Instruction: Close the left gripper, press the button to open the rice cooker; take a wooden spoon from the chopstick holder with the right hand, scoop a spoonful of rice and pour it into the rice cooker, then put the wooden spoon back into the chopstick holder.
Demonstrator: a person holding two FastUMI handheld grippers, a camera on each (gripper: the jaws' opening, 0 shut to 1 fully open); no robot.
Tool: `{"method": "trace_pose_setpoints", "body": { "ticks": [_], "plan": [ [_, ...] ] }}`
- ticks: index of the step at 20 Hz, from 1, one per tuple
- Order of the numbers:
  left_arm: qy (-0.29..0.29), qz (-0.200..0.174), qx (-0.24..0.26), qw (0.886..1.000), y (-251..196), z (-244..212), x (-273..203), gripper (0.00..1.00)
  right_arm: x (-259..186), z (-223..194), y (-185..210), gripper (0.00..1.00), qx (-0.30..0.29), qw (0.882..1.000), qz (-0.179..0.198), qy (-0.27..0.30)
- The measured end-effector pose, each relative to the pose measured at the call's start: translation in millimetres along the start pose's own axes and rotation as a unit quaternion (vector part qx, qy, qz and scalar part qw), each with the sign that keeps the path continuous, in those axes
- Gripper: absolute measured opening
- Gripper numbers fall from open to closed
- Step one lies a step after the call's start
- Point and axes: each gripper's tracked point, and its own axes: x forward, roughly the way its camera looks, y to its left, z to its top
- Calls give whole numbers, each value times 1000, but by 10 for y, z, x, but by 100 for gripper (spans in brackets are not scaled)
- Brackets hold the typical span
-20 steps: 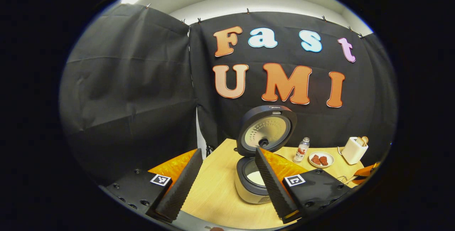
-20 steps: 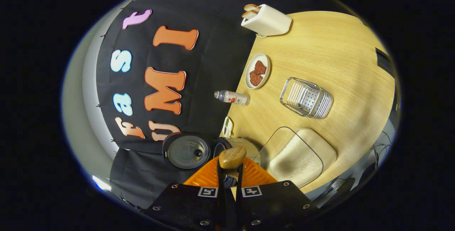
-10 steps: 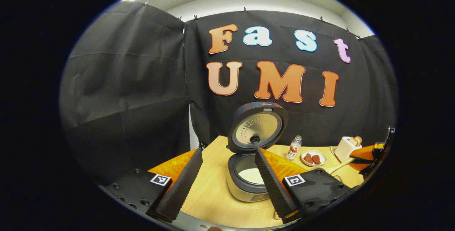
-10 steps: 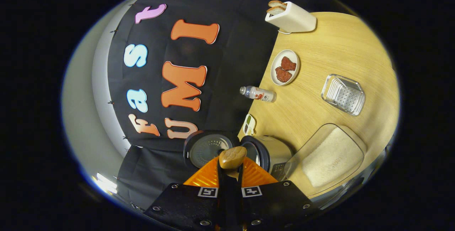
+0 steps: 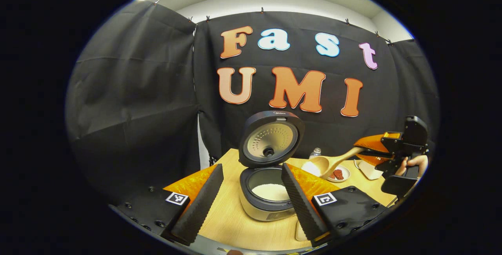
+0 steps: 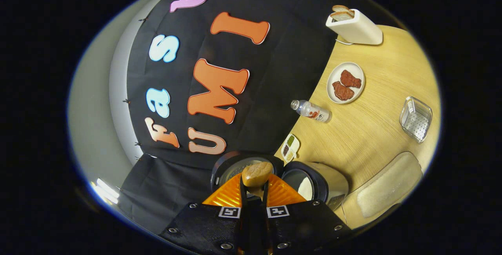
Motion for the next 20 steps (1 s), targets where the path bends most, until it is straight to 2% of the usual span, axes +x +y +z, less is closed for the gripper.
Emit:
{"method": "trace_pose_setpoints", "body": {
  "ticks": [9,20],
  "plan": [
    [-1,-9,-5,1000,46,-7,-32,100,433,-32,289,10,-127,992,-3,-10],
    [4,-11,2,1000,74,-86,-26,100,530,-84,360,10,-218,976,-12,-6]
  ]
}}
